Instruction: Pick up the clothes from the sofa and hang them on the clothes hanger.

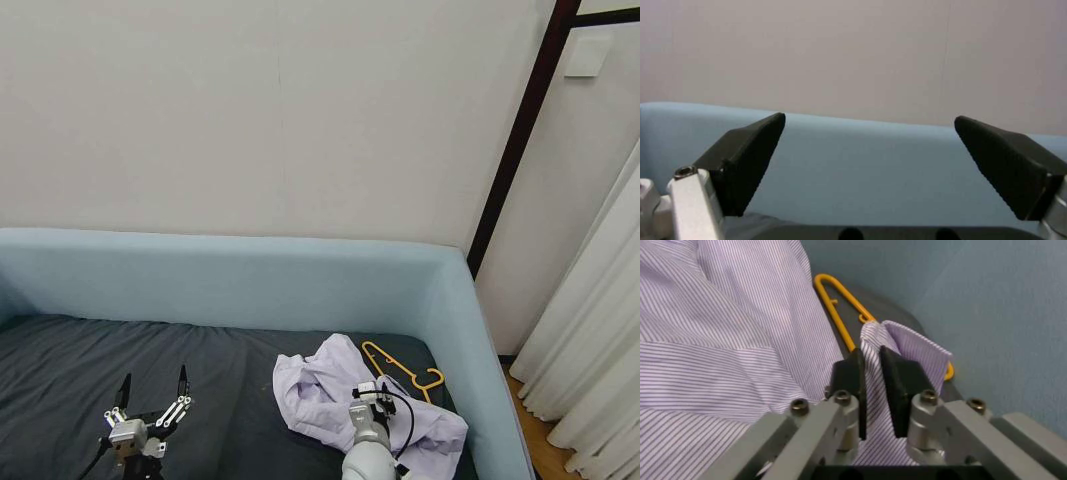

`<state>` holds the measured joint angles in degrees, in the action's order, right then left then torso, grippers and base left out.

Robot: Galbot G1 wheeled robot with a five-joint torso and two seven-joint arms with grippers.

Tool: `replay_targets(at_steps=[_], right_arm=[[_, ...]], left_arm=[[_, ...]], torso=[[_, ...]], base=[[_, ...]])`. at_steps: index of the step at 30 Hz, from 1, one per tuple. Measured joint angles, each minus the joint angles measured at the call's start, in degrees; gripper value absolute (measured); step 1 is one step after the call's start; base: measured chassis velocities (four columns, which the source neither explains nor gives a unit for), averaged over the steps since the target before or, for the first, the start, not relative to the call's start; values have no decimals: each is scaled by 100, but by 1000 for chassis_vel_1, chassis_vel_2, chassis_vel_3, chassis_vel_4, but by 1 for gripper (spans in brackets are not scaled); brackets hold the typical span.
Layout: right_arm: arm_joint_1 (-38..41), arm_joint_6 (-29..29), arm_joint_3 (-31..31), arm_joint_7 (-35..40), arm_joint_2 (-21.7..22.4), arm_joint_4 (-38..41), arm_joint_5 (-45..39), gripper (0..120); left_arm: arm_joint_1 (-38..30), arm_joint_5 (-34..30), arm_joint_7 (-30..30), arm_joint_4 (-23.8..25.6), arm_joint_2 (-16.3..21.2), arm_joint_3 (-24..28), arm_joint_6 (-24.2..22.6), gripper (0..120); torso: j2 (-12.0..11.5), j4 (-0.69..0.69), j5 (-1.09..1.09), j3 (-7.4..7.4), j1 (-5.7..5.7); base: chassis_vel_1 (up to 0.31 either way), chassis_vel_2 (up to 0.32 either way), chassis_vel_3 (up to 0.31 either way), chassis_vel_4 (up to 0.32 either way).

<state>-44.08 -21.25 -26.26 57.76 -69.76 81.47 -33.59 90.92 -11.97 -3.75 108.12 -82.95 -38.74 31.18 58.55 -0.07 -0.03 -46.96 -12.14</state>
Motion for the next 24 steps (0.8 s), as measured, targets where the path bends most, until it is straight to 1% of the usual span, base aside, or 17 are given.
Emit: replay_targets(at_steps=[2,9,10,13,14,16,18,19,20,22,24], right_arm=[[-35,12,12,-24,69,129,-76,0],[-85,107,90,-80,195,250,-149,0],[-107,240,136,-168,234,303,-162,0],[-162,890,327,-641,368,537,-209,0],[-162,890,327,-641,368,537,-209,0],[-173,1345,471,-1056,458,676,-253,0],[-136,2308,738,-1919,639,884,-437,0],[-84,2691,833,-2345,722,948,-598,0],[-84,2691,833,-2345,722,948,-598,0],[108,3474,984,-3328,909,1020,-1115,0],[411,3963,1063,-4386,1074,1024,-1671,0]], left_arm=[[-7,-4,0,-9,4,2,0,100],[-20,-7,0,-14,6,27,0,100],[-20,-8,0,-14,10,34,0,100],[-22,-11,0,-15,31,36,0,100],[-22,-11,0,-15,31,36,0,100],[-22,-15,0,-13,44,37,0,100],[-18,-18,0,10,64,41,-2,100],[-16,-19,0,21,71,42,-4,100],[-16,-19,0,21,71,42,-4,100],[-15,-21,0,53,83,43,-10,100],[-15,-26,-1,81,92,44,-18,100]], torso=[[0,0,0,0,0],[0,0,0,0,0],[0,0,0,0,0],[0,0,0,0,0],[0,0,0,0,0],[0,0,-1,0,0],[0,0,0,0,0],[0,-1,-1,0,0],[0,-1,-1,0,0],[0,0,0,0,0],[0,-1,0,0,0]], base=[[0,0,0,0],[0,0,0,0],[0,0,0,0],[0,0,0,0],[0,0,0,0],[0,0,0,0],[0,0,0,0],[0,0,0,0],[0,0,0,0],[0,0,0,0],[0,0,0,0]])
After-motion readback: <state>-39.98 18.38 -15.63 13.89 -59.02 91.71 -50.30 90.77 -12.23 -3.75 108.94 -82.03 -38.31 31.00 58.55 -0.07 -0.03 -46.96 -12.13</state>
